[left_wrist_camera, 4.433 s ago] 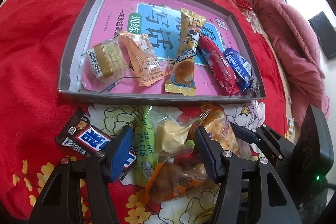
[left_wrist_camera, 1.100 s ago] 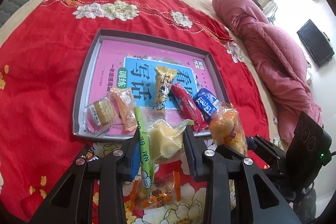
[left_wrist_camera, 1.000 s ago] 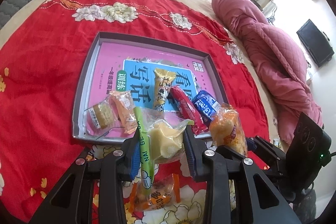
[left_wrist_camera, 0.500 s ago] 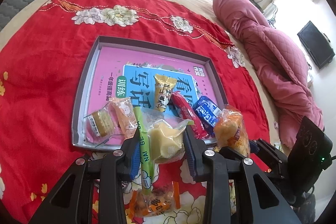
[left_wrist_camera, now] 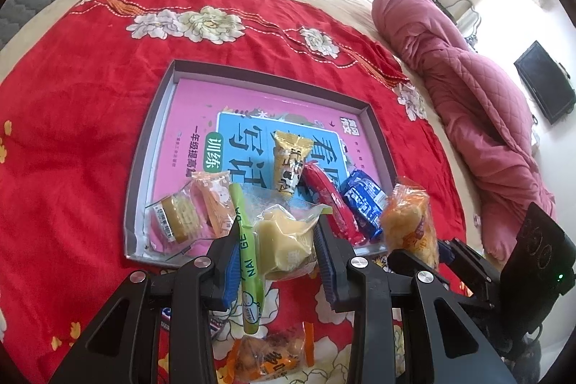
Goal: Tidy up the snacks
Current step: 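Carry the puffed-snack bag over the tray with the right tool while the left tool carries the green packet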
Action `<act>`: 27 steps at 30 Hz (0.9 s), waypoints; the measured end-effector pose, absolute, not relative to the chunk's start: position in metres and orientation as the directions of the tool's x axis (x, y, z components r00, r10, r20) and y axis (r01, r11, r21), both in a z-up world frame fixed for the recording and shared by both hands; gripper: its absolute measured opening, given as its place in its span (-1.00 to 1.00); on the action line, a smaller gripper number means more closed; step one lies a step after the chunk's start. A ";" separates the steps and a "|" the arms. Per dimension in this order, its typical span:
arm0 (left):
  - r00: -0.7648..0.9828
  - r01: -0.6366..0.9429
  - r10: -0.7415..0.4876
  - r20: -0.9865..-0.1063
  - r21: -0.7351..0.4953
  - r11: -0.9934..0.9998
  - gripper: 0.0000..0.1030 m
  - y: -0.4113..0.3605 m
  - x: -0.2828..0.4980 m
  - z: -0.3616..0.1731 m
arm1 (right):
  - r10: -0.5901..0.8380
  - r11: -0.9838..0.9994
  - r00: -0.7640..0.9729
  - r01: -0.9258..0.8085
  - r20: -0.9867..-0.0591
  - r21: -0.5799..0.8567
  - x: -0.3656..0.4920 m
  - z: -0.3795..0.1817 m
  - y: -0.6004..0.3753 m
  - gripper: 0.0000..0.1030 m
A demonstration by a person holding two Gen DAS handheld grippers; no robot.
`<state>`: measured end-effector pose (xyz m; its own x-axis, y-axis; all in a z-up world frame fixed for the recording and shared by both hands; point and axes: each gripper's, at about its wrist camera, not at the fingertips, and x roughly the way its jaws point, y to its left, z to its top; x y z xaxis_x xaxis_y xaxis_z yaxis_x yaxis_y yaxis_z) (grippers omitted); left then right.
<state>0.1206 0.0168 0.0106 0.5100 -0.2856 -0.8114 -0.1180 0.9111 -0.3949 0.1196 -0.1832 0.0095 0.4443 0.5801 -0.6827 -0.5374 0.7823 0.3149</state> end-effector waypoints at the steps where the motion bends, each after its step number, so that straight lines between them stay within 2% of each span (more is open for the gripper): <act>1: 0.510 -0.119 -0.285 -0.811 -0.395 0.911 -0.27 0.017 0.122 0.010 | 0.581 0.783 0.446 -0.535 -0.681 0.318 0.121 0.009 -0.184 -0.11; 17: 0.511 -0.156 -0.273 -0.815 -0.400 0.903 -0.27 0.025 0.150 -0.005 | 0.593 0.791 0.480 -0.495 -0.647 0.358 0.141 0.010 -0.198 -0.11; 27: 0.515 -0.134 -0.246 -0.822 -0.360 0.923 -0.27 0.017 0.166 -0.014 | 0.599 0.792 0.491 -0.479 -0.632 0.379 0.152 0.009 -0.203 -0.11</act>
<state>0.1656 0.0173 -0.0138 0.5145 -0.2457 -0.8215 -0.1335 0.9234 -0.3599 0.1520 -0.2025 0.0095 0.4914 0.5994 -0.6319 -0.4790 0.7919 0.3788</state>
